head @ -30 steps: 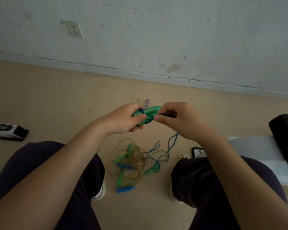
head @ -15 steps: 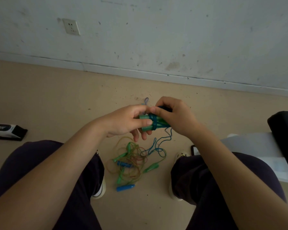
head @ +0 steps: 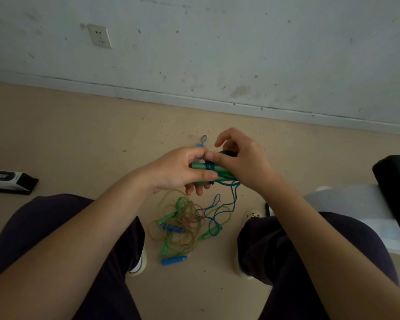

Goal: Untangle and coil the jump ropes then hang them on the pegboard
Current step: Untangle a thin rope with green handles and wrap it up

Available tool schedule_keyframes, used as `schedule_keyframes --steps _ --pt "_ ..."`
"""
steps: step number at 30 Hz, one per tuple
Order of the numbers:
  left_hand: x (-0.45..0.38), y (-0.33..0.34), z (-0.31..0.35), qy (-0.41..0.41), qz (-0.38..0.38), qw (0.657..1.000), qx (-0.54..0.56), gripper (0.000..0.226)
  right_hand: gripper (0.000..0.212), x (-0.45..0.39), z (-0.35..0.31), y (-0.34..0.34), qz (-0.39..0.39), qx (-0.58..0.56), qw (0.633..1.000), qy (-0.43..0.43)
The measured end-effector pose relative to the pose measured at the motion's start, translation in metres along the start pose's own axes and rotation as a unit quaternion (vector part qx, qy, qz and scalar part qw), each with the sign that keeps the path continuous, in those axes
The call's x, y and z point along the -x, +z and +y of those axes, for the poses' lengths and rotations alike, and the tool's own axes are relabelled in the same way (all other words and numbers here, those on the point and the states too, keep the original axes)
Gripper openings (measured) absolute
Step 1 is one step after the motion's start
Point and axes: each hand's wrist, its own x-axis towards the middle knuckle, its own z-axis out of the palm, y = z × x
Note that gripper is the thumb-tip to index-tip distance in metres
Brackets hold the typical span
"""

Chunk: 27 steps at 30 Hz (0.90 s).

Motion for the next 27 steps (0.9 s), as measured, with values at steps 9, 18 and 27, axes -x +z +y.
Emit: schedule_keyframes --steps 9,18,27 --pt "0.000 -0.003 -0.002 0.004 0.020 1.000 -0.020 0.016 0.015 -0.001 0.001 0.001 -0.066 -0.062 0.995 0.051" --pt "0.003 -0.010 0.001 0.015 0.041 0.999 -0.008 0.024 0.026 0.001 -0.002 -0.016 -0.181 -0.226 0.950 0.120" --pt "0.001 -0.008 -0.001 0.004 0.032 0.987 -0.155 0.017 0.024 0.001 0.000 -0.008 -0.135 -0.215 0.959 0.125"
